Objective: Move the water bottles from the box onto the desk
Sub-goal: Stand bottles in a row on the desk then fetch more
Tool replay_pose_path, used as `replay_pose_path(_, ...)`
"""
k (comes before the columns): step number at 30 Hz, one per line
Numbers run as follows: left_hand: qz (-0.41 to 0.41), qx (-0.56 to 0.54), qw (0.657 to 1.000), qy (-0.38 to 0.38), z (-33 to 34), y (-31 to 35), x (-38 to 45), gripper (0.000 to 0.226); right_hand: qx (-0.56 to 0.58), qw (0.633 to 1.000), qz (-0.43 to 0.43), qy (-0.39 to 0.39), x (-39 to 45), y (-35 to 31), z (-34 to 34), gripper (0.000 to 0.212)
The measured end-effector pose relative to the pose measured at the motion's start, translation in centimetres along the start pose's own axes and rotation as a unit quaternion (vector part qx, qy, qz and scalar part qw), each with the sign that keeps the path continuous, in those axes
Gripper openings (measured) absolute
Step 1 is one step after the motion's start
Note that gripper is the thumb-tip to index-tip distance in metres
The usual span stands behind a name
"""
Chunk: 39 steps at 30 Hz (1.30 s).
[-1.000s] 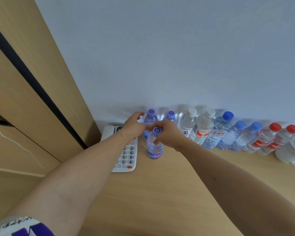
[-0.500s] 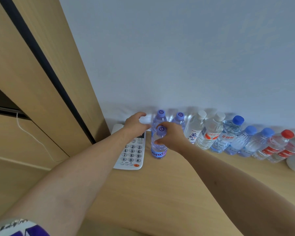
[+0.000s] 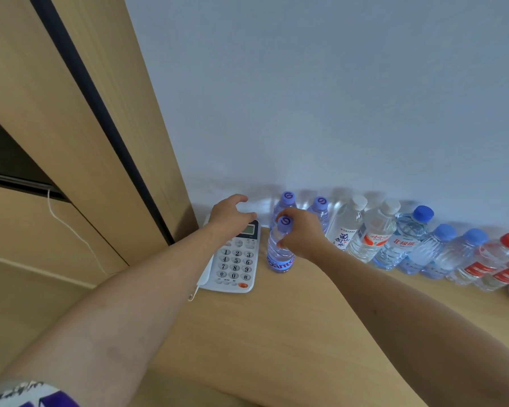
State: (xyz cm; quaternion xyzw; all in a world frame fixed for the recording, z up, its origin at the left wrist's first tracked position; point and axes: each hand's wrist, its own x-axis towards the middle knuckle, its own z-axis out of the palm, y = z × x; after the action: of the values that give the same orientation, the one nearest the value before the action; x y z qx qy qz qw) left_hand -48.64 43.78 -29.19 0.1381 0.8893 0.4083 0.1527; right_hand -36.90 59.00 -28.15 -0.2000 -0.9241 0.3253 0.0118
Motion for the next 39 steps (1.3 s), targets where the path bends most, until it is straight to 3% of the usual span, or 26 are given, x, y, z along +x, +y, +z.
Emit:
replay_pose_path(10, -0.01, 0.002, 1.0, -0.01, -1.2, -0.2, -0.5, 0.055, -0.015, 1.0, -0.019, 0.002, -0.1, 0.1, 0.1, 0.035)
replay_pose_path(17, 0.024, 0.061, 0.998, -0.016, -3.0, 0.6, -1.9, 0.056, -0.03, 0.999, -0.011, -0.005, -0.9, -0.9, -0.9, 0.058)
replay_pose_path(23, 0.094, 0.156, 0.983, -0.027, -4.7, 1.5, -3.5, 0.06, -0.045, 0.998, -0.004, 0.032, -3.2, -1.9, -2.4, 0.048)
replay_pose_path(31, 0.179, 0.193, 0.964, -0.039, -3.1, 3.4, -6.6, 0.059, -0.02, 0.994, 0.043, 0.103, -8.7, -0.3, -3.7, 0.054)
replay_pose_path(35, 0.242, 0.216, 0.945, -0.049, -0.5, 5.3, -8.9, 0.058, -0.048, 0.989, 0.082, 0.116, -12.1, 1.9, -4.5, 0.072)
replay_pose_path(39, 0.299, 0.251, 0.919, -0.054, 2.4, 8.2, -11.1, 0.055, -0.073, 0.98, 0.113, 0.146, -15.9, 3.7, -6.6, 0.076)
